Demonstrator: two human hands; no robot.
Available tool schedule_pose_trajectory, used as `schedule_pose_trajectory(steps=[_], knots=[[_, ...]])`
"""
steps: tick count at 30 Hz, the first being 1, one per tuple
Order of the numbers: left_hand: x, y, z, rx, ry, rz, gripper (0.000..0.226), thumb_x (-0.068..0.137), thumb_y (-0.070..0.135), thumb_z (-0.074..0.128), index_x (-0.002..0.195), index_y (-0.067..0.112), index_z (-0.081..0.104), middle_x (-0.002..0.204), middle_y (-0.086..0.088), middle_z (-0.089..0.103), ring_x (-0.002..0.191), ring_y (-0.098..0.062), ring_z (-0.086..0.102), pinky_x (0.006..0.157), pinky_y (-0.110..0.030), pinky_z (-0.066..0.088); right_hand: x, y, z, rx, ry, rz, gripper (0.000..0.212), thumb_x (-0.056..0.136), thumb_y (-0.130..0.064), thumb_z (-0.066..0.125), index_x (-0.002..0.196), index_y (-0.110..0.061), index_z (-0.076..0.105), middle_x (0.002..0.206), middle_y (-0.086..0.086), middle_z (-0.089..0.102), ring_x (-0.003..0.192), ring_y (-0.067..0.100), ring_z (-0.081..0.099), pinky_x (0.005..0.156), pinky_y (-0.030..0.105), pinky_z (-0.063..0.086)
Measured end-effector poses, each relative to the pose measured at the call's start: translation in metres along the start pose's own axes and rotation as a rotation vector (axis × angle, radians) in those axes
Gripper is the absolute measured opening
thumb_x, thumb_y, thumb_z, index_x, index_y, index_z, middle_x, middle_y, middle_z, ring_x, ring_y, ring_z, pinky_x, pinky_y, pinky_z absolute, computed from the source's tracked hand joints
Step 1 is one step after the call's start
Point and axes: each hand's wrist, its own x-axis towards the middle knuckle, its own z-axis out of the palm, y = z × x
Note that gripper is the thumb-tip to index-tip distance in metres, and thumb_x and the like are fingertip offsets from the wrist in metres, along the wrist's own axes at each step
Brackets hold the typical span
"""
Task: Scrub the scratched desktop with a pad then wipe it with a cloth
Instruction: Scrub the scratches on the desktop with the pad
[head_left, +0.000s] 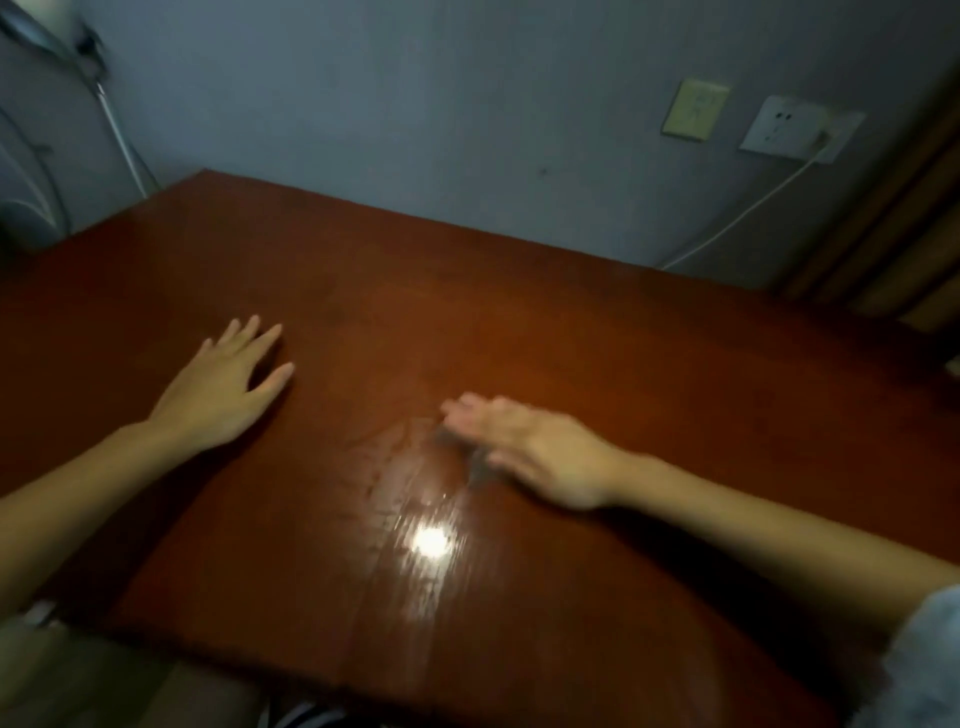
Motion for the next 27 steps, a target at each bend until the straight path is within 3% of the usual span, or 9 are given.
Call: schedule_pose_trajectory(steps=[3,6,8,11,15,21,24,27], knots=[[0.01,-0.009,0.006,0.053,-0.017,-0.022,0.068,0.093,0.056,0.022,0.153,0.025,0.01,0.16,-0.002,0.002,0.148,-0.018,0.002,0.119,-0.038,0.003,-0.008,0.091,-0.04,-0.067,0.15,0.446,0.054,0.1,-0.045,0.013,0.149,-0.025,0.025,0.157,-0.006,0.018,0.146,0.011,0.011,0.116,0.019,0.002],[0.014,-0.012,0.015,0.108,0.014,-0.027,0.071,0.089,0.061,0.013,0.152,0.03,0.003,0.16,0.0,-0.001,0.147,-0.014,-0.001,0.119,-0.036,0.001,-0.036,0.205,-0.063,-0.106,0.206,0.982,0.051,0.102,-0.038,0.018,0.148,-0.019,0.032,0.157,0.005,0.021,0.146,0.025,0.016,0.12,0.038,0.011],[0.014,-0.014,0.019,0.118,0.037,-0.024,0.07,0.089,0.068,0.004,0.15,0.033,-0.002,0.159,0.003,-0.004,0.146,-0.012,-0.003,0.119,-0.035,0.0,-0.049,0.258,-0.069,-0.11,0.256,1.187,0.052,0.102,-0.035,0.019,0.145,-0.01,0.035,0.155,0.014,0.025,0.143,0.033,0.021,0.117,0.046,0.02],[0.015,-0.017,0.023,0.129,0.059,-0.02,0.079,0.076,0.072,-0.01,0.146,0.037,-0.008,0.154,0.007,-0.01,0.144,-0.009,-0.006,0.118,-0.034,-0.002,-0.035,0.282,-0.081,-0.087,0.336,1.354,0.051,0.102,-0.03,0.02,0.144,-0.002,0.032,0.153,0.019,0.026,0.142,0.035,0.022,0.117,0.045,0.02],[0.011,-0.015,0.02,0.129,0.061,-0.015,0.081,0.076,0.07,-0.01,0.148,0.035,-0.006,0.157,0.007,-0.009,0.144,-0.009,-0.008,0.117,-0.031,-0.003,0.048,0.259,-0.084,-0.031,0.246,1.216,0.046,0.102,-0.032,0.021,0.134,-0.007,0.044,0.143,0.021,0.041,0.127,0.037,0.042,0.104,0.045,0.035],[0.006,-0.008,0.015,0.131,0.034,-0.036,0.076,0.084,0.064,0.001,0.153,0.031,0.0,0.161,0.002,-0.004,0.147,-0.014,-0.005,0.118,-0.032,-0.003,0.184,0.125,-0.043,-0.056,0.1,0.58,0.054,0.104,-0.037,0.02,0.152,-0.011,0.016,0.16,0.005,0.009,0.148,0.017,0.006,0.117,0.025,0.003],[0.007,-0.007,0.014,0.117,0.018,-0.037,0.068,0.093,0.06,0.011,0.153,0.03,0.004,0.161,0.0,-0.002,0.148,-0.016,-0.003,0.119,-0.034,-0.002,0.193,0.039,-0.018,-0.095,0.029,0.294,0.054,0.104,-0.035,0.023,0.152,-0.01,0.015,0.16,0.007,0.008,0.148,0.016,0.005,0.117,0.023,0.0],[0.006,-0.005,0.013,0.06,0.058,-0.04,0.058,0.101,0.045,0.026,0.153,0.024,0.014,0.161,-0.005,0.006,0.148,-0.018,0.003,0.119,-0.033,0.001,0.164,-0.043,0.006,-0.095,0.034,0.02,0.056,0.102,-0.036,0.029,0.149,-0.006,0.023,0.157,0.011,0.018,0.146,0.021,0.015,0.117,0.024,0.005]])
